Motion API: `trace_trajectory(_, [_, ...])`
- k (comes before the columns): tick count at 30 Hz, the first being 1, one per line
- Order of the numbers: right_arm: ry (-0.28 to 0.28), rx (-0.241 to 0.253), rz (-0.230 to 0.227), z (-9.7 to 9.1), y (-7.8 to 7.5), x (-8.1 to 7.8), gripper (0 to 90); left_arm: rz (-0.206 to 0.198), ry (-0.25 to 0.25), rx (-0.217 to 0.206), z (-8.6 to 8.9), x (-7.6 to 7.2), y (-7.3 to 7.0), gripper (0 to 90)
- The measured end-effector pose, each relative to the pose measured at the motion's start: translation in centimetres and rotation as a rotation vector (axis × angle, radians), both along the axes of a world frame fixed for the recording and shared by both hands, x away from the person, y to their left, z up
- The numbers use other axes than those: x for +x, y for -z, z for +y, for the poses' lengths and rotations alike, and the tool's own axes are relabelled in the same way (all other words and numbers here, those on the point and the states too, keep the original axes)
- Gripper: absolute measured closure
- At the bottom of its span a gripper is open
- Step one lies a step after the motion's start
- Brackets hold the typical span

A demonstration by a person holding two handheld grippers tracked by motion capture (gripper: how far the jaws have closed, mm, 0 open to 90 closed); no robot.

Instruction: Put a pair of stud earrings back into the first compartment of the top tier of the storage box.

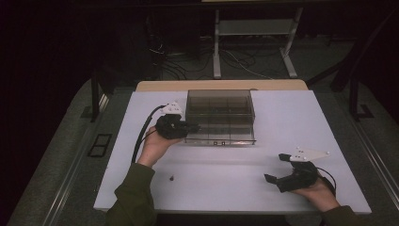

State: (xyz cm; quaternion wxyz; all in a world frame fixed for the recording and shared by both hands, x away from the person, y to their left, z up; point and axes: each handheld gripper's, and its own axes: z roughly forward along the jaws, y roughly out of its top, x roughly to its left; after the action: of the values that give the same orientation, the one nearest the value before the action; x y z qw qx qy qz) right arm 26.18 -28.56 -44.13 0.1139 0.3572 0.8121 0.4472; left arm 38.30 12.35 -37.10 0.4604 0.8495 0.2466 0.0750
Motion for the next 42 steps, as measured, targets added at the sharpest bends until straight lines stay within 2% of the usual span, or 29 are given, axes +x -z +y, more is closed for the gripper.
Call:
trace_trajectory(2, [0.000,0.000,0.000,0.0,0.0,0.0,0.4,0.004,-0.003,0.020,-0.1,0.1,0.2,77.9])
trace_trajectory(7, [-0.001,0.001,0.001,0.0,0.0,0.0,0.5,0.011,-0.001,0.034,-0.4,0.1,0.6,77.5])
trace_trajectory(18, [-0.001,0.004,0.001,-0.1,0.0,0.0,0.4,0.013,-0.010,0.002,-0.2,0.1,0.3,69.8])
trace_trajectory(23, [-0.001,0.002,0.001,-0.1,-0.1,0.0,0.5,0.014,-0.032,-0.011,0.2,-0.2,-0.3,58.5])
trace_trajectory(28, [0.000,0.002,-0.001,-0.2,-0.1,0.0,0.4,0.024,-0.055,-0.025,1.0,-0.8,-1.2,47.2])
trace_trajectory(31, [0.004,0.004,0.014,-0.1,-0.1,-0.1,0.5,0.013,-0.065,-0.027,1.4,-1.5,-1.5,40.8])
trace_trajectory(32, [0.002,0.001,0.002,-0.2,0.0,0.0,0.4,0.007,-0.067,-0.016,1.7,-1.7,-1.6,39.1])
trace_trajectory(42, [0.004,-0.002,-0.003,-0.2,-0.1,0.0,0.5,0.000,-0.142,-0.017,4.3,-4.1,-1.4,31.7])
